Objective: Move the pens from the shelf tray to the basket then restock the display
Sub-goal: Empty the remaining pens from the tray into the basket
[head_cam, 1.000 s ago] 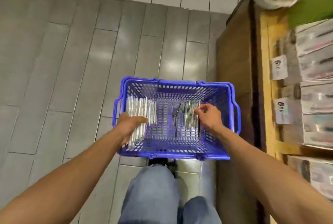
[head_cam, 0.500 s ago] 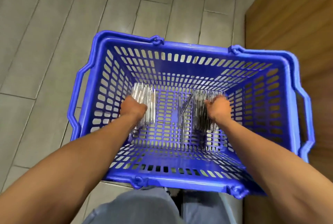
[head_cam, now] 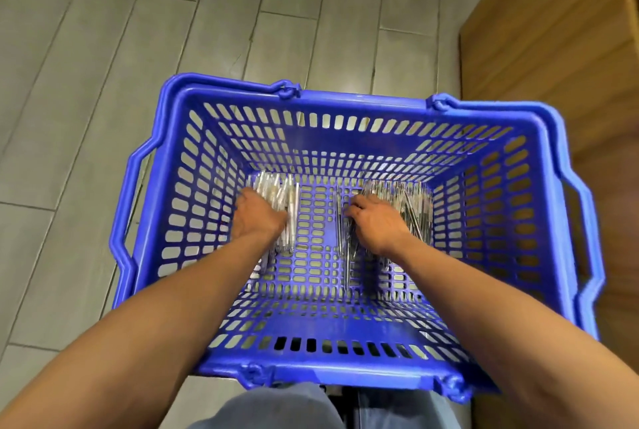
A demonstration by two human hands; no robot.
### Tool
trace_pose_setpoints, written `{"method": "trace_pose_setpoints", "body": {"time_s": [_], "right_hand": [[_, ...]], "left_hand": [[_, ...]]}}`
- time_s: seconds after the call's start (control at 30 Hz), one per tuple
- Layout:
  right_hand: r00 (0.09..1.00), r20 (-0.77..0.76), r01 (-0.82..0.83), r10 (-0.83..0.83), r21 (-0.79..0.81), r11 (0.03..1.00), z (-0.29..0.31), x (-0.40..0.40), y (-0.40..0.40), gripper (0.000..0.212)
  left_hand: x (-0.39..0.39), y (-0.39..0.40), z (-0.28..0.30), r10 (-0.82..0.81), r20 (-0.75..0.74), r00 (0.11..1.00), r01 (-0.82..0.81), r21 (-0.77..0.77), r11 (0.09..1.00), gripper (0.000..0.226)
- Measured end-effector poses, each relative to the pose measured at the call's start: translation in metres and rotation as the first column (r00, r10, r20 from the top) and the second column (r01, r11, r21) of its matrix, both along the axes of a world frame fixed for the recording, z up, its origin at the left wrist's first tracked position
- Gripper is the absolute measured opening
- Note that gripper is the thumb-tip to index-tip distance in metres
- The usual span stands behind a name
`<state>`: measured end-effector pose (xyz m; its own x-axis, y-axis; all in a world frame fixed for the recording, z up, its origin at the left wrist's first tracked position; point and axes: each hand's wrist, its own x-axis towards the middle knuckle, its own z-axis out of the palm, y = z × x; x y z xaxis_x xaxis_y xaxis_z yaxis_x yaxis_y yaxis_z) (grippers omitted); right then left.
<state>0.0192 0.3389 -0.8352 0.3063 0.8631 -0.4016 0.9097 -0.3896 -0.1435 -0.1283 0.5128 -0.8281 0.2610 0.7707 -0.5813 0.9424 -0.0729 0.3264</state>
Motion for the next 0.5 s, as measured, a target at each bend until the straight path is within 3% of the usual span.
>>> {"method": "trace_pose_setpoints", "body": {"time_s": [0.1, 0.27, 0.5], "right_hand": [[0.991, 0.053, -0.124, 0.123, 0.023, 0.992, -0.004, 0.006, -0.01, 0.039], [0.963, 0.017, -0.269, 0.269, 0.051, 0.962, -0.003, 0.011, -0.025, 0.035], [0.962, -0.093, -0.256, 0.258, 0.033, 0.966, 0.003, 0.004, -0.035, 0.034]], "left_hand": [[0.001, -0.003, 0.0, -0.042, -0.038, 0.998, 0.044, 0.042, 0.998, 0.095], [0.008, -0.014, 0.004, -0.086, -0.091, 0.992, 0.091, 0.052, 0.994, 0.098], [0.011, -0.023, 0.012, -0.119, -0.122, 0.985, 0.13, 0.088, 0.988, 0.103]]}}
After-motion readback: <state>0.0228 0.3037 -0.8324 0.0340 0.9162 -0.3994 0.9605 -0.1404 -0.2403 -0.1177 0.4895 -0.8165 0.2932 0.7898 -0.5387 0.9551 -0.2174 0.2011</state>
